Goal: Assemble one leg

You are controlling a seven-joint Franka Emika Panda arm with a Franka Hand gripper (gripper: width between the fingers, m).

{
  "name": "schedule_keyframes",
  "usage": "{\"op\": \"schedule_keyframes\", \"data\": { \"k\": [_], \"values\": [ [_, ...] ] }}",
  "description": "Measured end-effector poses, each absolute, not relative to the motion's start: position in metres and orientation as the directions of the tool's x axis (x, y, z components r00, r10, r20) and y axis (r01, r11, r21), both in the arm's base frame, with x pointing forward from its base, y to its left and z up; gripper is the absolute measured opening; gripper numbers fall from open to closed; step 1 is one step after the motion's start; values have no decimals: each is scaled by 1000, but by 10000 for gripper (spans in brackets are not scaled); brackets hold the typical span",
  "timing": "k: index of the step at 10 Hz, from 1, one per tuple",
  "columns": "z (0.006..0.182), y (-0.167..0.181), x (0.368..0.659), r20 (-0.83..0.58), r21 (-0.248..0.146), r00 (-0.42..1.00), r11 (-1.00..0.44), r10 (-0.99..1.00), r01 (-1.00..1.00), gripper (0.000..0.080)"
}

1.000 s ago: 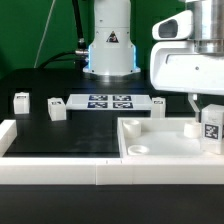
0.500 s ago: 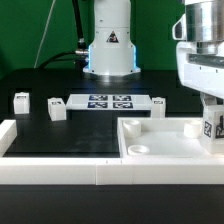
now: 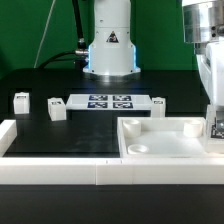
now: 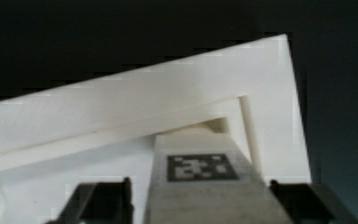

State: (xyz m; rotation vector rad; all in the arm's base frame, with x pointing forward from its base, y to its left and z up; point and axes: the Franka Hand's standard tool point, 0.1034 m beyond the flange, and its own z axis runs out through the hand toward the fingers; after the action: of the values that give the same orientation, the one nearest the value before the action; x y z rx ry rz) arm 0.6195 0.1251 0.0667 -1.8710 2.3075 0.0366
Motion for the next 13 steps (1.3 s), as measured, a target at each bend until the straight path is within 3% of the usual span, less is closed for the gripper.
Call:
{"op": "schedule_keyframes", "data": {
  "k": [1, 2, 3, 4, 8, 13],
  "values": [
    [67, 125, 619, -144, -90, -174, 188, -974, -978, 548],
    [68, 125, 619, -136, -91, -81, 94, -987, -991, 548],
    [67, 126, 619, -130, -92, -17, 29, -991, -995, 629],
    [68, 128, 618, -127, -87, 69, -59, -990, -995, 643],
    [70, 123, 621, -71, -129, 512, -501, -856, -856, 649],
    [75, 120, 625, 8, -90, 897, -894, -442, -439, 649]
  ]
}}
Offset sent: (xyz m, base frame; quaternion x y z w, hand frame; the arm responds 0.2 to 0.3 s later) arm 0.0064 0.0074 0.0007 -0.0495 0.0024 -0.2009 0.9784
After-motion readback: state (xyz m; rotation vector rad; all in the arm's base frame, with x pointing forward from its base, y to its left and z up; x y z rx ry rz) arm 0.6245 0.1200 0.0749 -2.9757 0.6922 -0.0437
